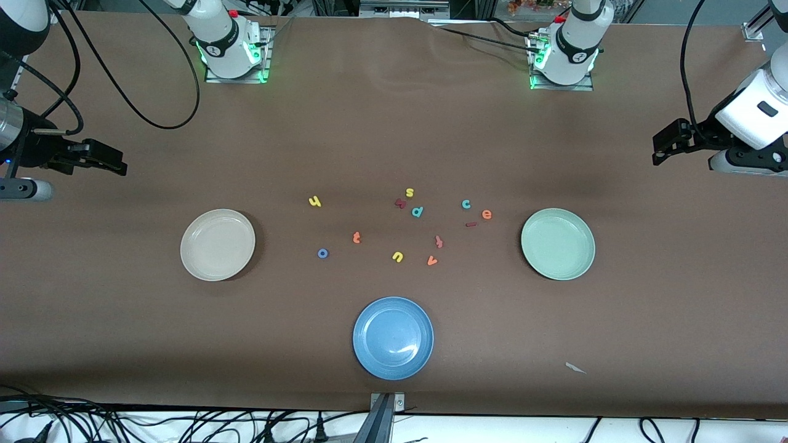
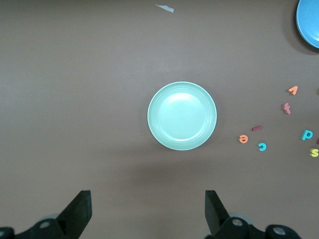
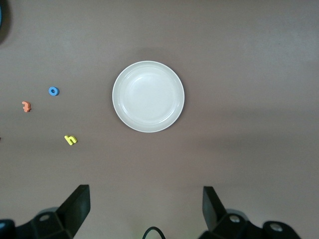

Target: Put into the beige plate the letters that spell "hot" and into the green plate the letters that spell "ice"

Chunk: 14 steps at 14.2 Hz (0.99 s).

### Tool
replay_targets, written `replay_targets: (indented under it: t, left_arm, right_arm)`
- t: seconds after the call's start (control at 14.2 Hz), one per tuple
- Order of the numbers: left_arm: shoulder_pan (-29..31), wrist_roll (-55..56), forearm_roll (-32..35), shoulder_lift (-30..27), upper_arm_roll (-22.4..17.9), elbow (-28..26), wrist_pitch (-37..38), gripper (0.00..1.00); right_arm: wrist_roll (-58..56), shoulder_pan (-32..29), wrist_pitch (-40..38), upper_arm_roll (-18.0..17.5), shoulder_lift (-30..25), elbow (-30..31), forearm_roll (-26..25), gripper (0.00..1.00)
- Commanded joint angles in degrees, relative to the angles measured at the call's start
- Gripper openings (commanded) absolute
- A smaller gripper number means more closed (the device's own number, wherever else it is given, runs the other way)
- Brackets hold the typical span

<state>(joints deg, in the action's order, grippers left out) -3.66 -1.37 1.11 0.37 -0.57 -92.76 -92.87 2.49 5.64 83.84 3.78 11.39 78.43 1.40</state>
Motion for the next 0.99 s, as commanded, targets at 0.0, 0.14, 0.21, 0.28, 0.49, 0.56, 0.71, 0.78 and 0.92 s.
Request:
replay_targets:
  t: [0.0,0.14,0.21,0.28,0.49,0.56,0.71,0.78,0.92]
  left_arm:
    - [0.06,-0.39,1.35,0.77,0.13,1.79,1.02,1.00]
    - [0.06,-0.39,1.35,0.77,0.04,1.80,1.02,1.00]
    - [0.15,-0.47,1.35,0.86,0.04,1.71,1.02,1.00]
    - [0.23,-0.47,1.35,0.86,-0.05,1.71,1.02,1.00]
    - [0.68,-0.65,1.35,0.86,0.04,1.80,1.02,1.00]
    - [0.68,-0.65,1.52,0.86,0.13,1.80,1.02,1.00]
    - [0.68,-0.56,1.52,0.86,0.13,1.80,1.02,1.00]
    - [0.68,-0.56,1.52,0.86,0.13,1.80,1.02,1.00]
    - [0.68,-0.56,1.52,0.86,0.13,1.80,1.02,1.00]
  right_arm:
    - [0.50,0.08,-0.35,0.09,-0.23,-0.65,0.00,1.00]
    - [0.50,0.08,-0.35,0.09,-0.23,-0.65,-0.08,1.00]
    - [0.50,0.08,-0.43,0.09,-0.23,-0.65,-0.08,1.00]
    - [0.50,0.08,-0.43,0.09,-0.23,-0.65,0.00,1.00]
    - [0.50,0.08,-0.43,0.09,-0.23,-0.65,0.00,1.00]
    - [0.50,0.08,-0.43,0.17,-0.23,-0.65,0.00,1.00]
    - [0.50,0.08,-0.43,0.17,-0.23,-0.65,0.00,1.00]
    - [0.50,0.08,-0.43,0.26,-0.23,-0.65,0.00,1.00]
    - [0.50,0.08,-0.26,0.26,-0.23,-0.65,0.00,1.00]
